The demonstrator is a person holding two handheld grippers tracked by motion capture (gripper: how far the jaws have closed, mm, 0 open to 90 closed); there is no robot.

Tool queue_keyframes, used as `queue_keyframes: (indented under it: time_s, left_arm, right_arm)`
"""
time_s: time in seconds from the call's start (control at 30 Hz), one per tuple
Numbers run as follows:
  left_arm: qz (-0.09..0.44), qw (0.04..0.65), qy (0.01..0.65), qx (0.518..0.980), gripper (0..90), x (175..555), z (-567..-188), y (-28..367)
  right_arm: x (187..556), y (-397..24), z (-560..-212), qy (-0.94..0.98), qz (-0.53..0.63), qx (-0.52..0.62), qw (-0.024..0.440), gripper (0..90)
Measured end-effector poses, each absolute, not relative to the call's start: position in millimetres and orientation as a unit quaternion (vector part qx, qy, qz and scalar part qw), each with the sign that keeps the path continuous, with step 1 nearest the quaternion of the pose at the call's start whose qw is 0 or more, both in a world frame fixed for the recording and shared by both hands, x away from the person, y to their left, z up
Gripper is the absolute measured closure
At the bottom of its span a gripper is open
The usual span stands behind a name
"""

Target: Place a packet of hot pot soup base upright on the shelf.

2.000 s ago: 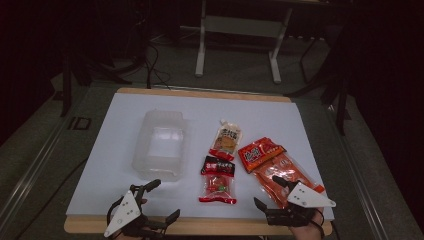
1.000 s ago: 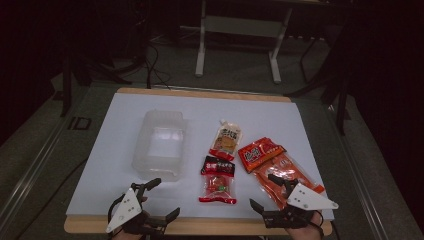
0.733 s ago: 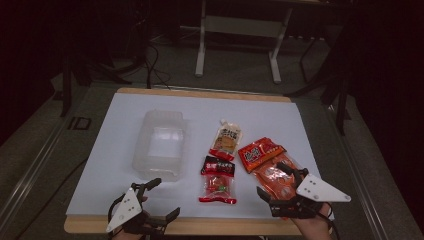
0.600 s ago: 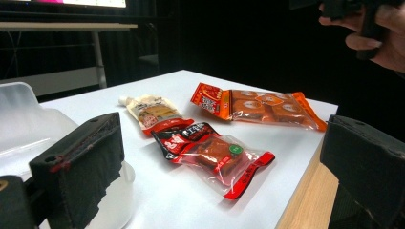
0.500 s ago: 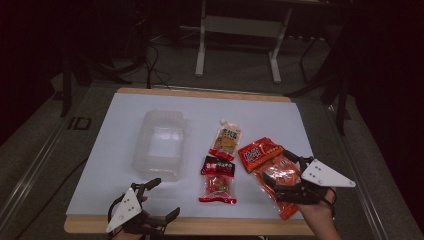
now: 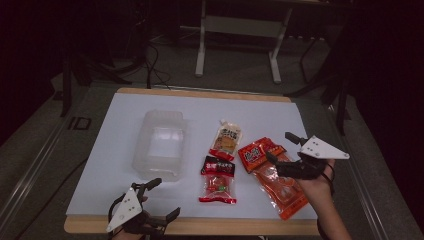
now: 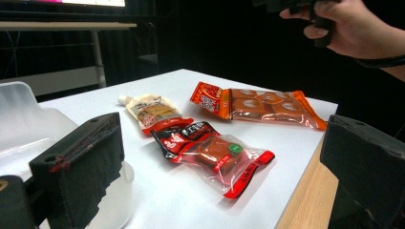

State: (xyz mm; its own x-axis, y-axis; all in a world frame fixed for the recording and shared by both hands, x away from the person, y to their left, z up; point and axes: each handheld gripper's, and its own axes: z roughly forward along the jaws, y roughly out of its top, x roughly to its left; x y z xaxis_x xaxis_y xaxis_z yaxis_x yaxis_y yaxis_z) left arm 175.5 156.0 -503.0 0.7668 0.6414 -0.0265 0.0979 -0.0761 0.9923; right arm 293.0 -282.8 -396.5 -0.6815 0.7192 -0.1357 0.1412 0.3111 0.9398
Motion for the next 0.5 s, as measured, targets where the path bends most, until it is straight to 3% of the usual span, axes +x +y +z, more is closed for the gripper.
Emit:
queue_keyframes:
  time_s: [0.5]
  left_arm:
    - [0.212, 0.627, 0.264, 0.702, 1.5, 177.1, -504.3, 156.1]
  right_arm:
    - [342.1, -291.7, -411.5, 0.765, 0.499, 0.313, 0.261, 13.8]
